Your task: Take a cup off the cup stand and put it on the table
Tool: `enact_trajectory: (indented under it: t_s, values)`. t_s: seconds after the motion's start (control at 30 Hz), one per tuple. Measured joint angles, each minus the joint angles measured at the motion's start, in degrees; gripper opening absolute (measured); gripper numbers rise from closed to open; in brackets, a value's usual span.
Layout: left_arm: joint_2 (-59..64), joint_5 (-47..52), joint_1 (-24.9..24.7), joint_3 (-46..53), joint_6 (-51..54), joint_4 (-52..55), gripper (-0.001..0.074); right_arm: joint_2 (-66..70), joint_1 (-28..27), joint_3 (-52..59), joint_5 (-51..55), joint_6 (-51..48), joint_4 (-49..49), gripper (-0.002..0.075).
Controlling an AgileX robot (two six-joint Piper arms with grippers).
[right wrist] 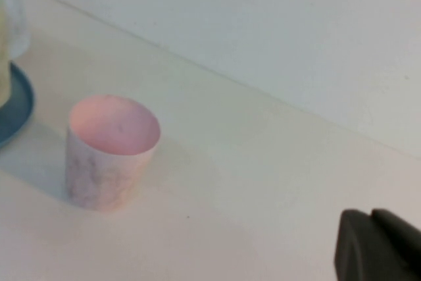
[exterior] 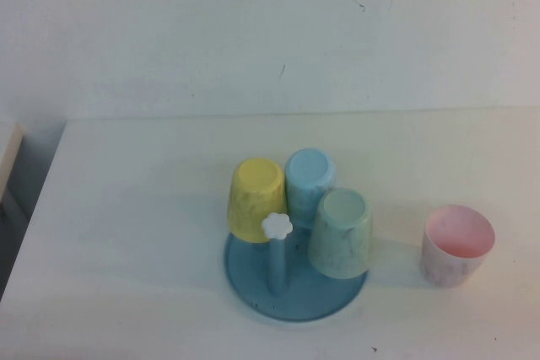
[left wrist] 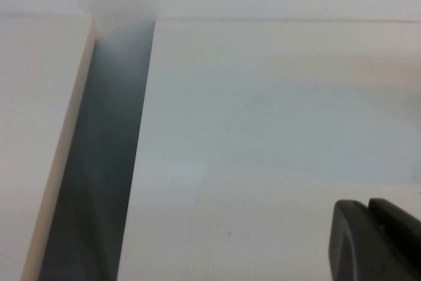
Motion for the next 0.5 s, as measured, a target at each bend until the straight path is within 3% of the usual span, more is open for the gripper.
enact_trajectory:
  t_s: [0.2, 0.5]
  values:
    - [0.0, 0.0, 0.0, 0.0, 0.0, 0.0, -0.0002, -5.7, -5.6, 10.2, -5.2, 5.4, -0.2, -0.0001]
    - [0.0, 0.1, 0.0, 0.0, 0.0, 0.0, -0.0002, -7.3, -5.7, 16.6, -5.5, 15.5, -2.7, -0.0001]
